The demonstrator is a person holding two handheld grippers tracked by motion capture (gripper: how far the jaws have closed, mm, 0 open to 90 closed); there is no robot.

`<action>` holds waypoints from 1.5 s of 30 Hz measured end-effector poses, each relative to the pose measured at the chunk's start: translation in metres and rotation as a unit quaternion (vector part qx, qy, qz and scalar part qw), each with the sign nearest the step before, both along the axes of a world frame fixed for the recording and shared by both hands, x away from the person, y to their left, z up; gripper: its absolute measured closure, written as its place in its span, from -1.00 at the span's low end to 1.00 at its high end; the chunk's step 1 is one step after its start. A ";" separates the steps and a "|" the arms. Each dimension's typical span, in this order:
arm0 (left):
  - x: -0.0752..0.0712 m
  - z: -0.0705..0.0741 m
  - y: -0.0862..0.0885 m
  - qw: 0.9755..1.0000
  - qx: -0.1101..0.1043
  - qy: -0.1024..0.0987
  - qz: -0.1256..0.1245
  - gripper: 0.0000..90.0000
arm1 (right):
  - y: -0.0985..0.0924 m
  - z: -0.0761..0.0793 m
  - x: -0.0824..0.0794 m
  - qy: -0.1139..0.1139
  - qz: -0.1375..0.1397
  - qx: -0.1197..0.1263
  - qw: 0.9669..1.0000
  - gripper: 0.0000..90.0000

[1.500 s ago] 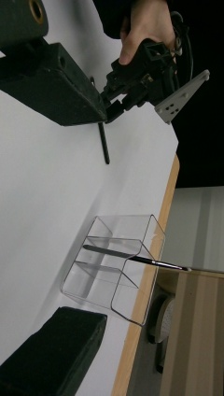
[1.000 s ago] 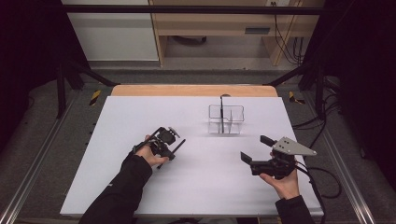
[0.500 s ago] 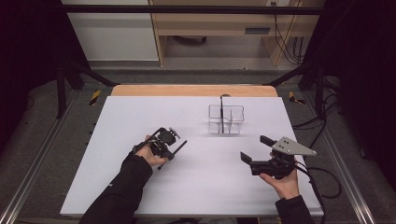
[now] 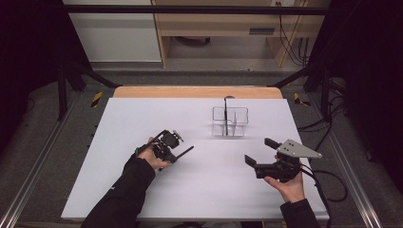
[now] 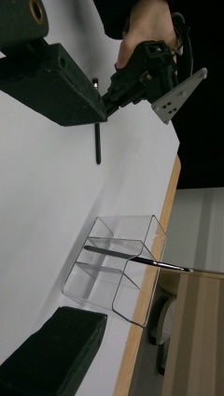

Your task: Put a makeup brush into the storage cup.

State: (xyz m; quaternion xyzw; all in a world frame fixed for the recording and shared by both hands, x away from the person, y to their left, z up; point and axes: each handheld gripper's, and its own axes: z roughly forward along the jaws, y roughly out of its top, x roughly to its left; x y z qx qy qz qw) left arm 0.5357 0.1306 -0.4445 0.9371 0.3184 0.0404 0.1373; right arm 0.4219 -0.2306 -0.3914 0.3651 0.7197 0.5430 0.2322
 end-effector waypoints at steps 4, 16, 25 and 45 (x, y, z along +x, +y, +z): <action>0.000 0.000 0.000 1.000 0.000 -0.003 -0.006 0.87 | 0.000 0.000 0.000 0.001 0.001 -0.002 1.000 -0.88; -0.005 0.017 0.002 1.000 -0.011 -0.016 -0.025 0.87 | 0.000 0.000 0.000 0.003 0.004 -0.001 1.000 -0.88; -0.020 0.037 0.008 0.997 -0.041 -0.034 -0.052 0.87 | 0.002 0.001 -0.001 0.000 0.009 -0.012 1.000 -0.88; -0.063 0.057 0.005 0.989 -0.074 -0.051 -0.118 0.87 | 0.035 0.011 -0.007 -0.003 0.068 -0.116 0.991 -0.84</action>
